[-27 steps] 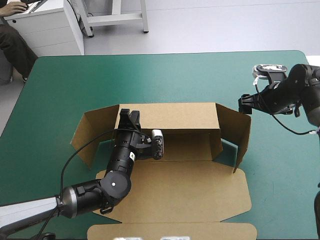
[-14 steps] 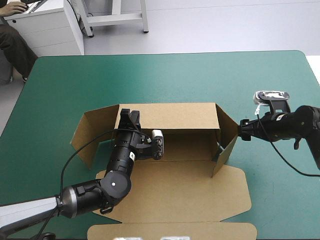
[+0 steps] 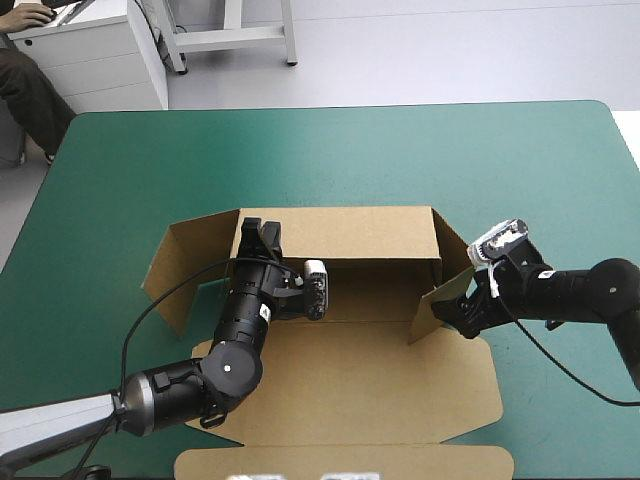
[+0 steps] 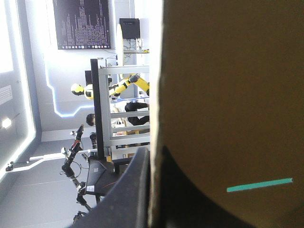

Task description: Fold the box

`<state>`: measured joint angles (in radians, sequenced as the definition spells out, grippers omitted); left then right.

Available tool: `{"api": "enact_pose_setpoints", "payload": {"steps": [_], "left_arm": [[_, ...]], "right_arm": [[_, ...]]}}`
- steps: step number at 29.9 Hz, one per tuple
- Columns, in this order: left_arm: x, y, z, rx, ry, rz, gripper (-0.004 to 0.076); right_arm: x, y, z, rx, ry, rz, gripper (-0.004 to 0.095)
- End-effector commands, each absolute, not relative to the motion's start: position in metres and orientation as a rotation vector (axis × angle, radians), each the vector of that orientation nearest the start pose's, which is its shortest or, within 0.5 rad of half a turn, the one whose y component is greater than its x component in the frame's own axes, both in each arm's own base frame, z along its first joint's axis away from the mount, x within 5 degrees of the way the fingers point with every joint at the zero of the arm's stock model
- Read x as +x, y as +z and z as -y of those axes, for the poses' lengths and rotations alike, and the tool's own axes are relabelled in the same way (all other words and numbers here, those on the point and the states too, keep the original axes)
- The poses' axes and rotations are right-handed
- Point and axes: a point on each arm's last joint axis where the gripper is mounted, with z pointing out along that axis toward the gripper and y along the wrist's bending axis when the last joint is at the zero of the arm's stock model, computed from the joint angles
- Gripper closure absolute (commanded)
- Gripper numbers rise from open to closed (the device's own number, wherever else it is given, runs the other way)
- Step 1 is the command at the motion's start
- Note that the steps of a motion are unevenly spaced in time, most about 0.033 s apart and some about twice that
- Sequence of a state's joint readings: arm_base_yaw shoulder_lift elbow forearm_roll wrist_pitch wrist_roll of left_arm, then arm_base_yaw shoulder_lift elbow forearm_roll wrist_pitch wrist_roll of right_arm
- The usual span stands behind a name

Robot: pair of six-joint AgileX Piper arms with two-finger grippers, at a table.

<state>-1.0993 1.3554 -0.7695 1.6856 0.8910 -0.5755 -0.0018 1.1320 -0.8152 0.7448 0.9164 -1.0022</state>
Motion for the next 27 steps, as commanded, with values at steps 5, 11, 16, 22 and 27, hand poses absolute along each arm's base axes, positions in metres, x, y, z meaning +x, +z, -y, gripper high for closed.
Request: {"api": "enact_pose_setpoints", "payload": {"steps": [5,11,16,22,27], "left_arm": [[0.181,0.313,0.201,1.29,0.948,-1.175,0.0734],[0.181,0.313,0.201,1.285,0.954,-1.177,0.0734],[0.181,0.313,0.201,1.286,0.952,-1.176,0.0734],[0.181,0.313,0.201,1.287,0.952,-1.176,0.0734],[0.181,0.313,0.201,1.288,0.95,-1.176,0.0734]], "right_arm": [[0.203,0.29,-0.057,-0.69,0.573,-2.167,0.0045],[0.19,0.285,-0.061,-0.555,0.452,-2.063,0.0104],[0.187,0.287,-0.067,-0.554,0.449,-2.035,0.0144],[0.189,0.287,-0.067,-0.518,0.451,-2.039,0.0144],[0.186,0.276,-0.067,-0.489,0.472,-2.078,0.0144]]}}
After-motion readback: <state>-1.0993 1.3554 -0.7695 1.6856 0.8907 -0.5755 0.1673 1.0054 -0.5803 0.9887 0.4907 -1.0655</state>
